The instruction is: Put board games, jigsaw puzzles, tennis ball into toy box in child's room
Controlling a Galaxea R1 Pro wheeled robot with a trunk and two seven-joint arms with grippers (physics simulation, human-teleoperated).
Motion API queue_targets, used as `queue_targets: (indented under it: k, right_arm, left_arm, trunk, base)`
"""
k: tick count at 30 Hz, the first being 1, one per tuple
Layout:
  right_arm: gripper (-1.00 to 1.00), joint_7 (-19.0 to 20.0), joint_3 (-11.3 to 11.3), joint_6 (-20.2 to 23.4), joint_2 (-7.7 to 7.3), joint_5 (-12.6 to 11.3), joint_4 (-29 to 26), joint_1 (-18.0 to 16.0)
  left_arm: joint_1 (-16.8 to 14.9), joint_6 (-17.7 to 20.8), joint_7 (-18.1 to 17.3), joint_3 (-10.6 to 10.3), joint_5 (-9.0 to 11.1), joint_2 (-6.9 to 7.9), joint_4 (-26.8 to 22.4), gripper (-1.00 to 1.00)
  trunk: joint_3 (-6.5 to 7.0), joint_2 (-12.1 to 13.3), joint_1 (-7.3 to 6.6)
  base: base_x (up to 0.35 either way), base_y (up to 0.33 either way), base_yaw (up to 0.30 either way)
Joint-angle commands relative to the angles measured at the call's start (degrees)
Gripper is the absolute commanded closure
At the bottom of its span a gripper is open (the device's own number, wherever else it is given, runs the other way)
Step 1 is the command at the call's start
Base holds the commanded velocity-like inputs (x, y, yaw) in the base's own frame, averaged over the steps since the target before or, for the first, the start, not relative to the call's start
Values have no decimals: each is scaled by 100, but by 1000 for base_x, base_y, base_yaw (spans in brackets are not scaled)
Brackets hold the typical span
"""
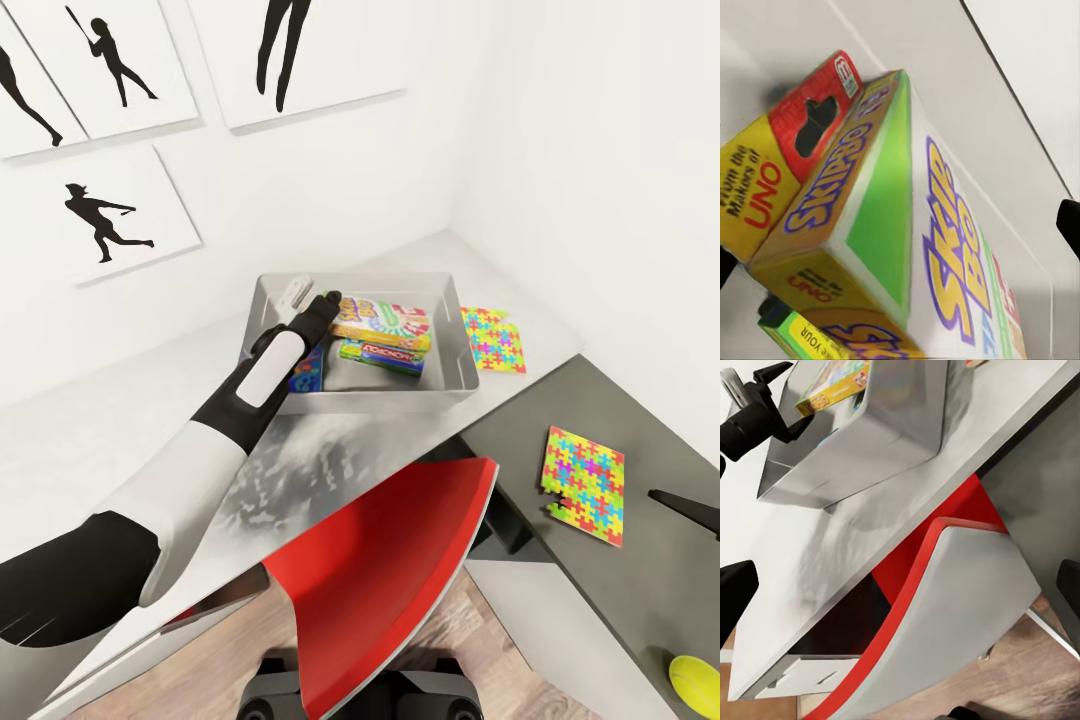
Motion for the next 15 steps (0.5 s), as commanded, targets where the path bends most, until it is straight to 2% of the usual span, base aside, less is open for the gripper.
queue_targets:
  k: [1, 9, 14, 15]
  right_arm:
    - [-100, 18, -4, 24, -2, 4, 0, -4]
    - [-100, 18, -4, 24, -2, 4, -3, -4]
    - [-100, 18, -10, 24, -2, 4, -2, -4]
    - [-100, 18, -10, 24, -2, 4, -2, -4]
  left_arm:
    - [-5, 26, 59, -7, 18, 3, -15, -100]
    - [13, 75, 347, 0, 30, 6, -207, -100]
    - [73, 327, 791, 3, 75, 13, -721, -100]
    - [73, 327, 791, 3, 75, 13, -721, -100]
  trunk:
    - [-8, -9, 3]
    - [-8, -9, 3]
    - [-8, -9, 3]
    - [-8, -9, 3]
  base:
    - [0, 0, 0]
    - [0, 0, 0]
    - [0, 0, 0]
    - [0, 0, 0]
